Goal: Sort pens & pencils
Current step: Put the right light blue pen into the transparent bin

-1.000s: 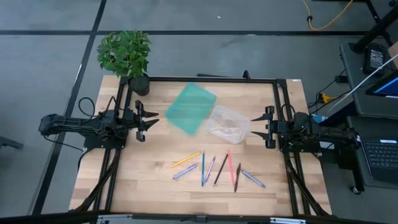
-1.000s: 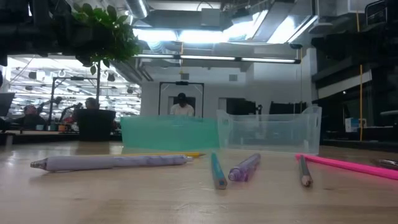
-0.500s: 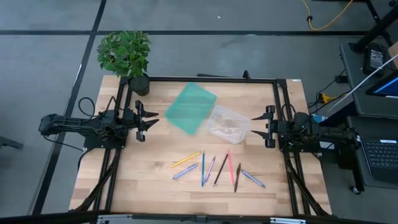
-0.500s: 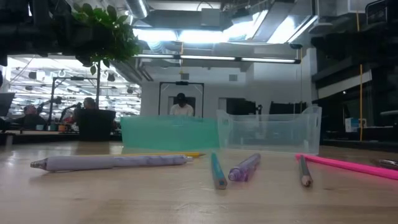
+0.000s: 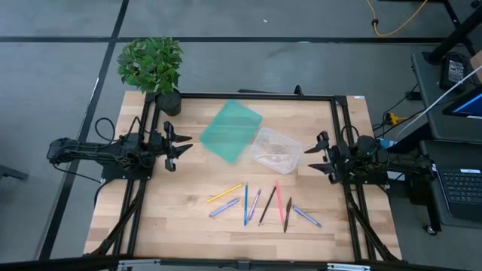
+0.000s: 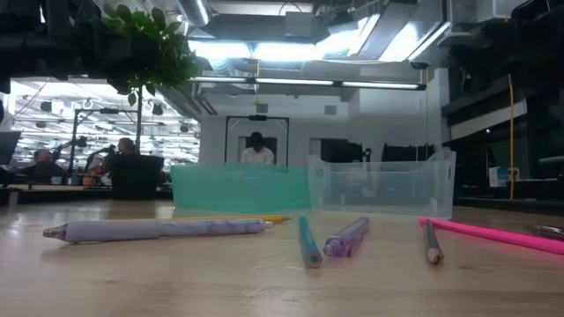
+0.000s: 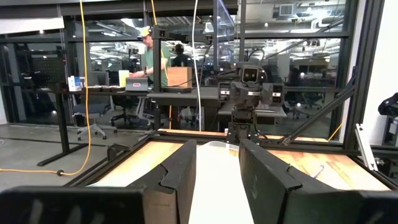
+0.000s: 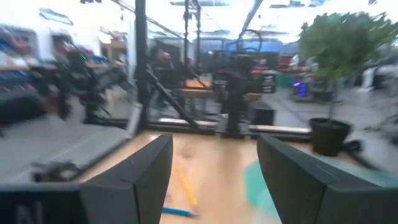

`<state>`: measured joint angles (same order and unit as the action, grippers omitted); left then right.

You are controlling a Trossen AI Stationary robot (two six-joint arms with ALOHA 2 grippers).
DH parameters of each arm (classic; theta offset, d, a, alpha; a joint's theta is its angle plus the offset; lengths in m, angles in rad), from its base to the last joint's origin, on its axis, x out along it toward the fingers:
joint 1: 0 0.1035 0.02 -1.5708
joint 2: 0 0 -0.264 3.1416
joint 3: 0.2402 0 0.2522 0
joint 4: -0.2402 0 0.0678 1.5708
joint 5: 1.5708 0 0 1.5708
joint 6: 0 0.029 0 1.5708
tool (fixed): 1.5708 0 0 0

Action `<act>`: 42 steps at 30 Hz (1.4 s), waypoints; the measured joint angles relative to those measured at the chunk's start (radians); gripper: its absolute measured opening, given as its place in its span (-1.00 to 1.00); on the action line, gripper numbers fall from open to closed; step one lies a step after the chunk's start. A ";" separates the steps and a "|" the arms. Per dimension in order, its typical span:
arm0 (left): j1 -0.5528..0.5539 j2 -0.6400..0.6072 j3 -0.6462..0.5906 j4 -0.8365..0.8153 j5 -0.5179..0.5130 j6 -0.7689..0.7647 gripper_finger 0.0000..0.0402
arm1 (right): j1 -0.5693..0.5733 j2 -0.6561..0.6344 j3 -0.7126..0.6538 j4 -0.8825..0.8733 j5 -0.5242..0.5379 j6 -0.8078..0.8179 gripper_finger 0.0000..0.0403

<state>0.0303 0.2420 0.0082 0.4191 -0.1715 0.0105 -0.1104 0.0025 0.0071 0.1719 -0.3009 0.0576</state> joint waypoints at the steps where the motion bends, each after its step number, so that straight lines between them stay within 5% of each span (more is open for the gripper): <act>1: 0.000 0.000 0.000 0.000 0.000 0.000 -0.43 | 0.000 0.000 0.000 0.002 -0.011 0.021 0.17; 9: 0.000 0.000 0.000 0.045 0.001 -0.005 -0.43 | 0.000 0.000 0.000 0.120 -0.038 0.112 0.17; 19: 0.000 0.000 0.000 0.019 0.013 -0.053 -0.43 | 0.001 0.001 0.000 0.177 -0.242 0.148 0.17; 36: -0.001 0.000 0.003 0.016 0.019 -0.053 -0.43 | 0.058 0.002 0.000 0.230 -0.240 0.204 0.17; 42: -0.001 0.000 0.034 -0.049 0.021 -0.054 -0.43 | 0.098 0.002 0.052 0.308 -0.141 0.249 0.17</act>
<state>0.0292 0.2420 0.0426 0.3699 -0.1507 -0.0433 -0.0126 0.0049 0.0586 0.4802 -0.4422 0.3069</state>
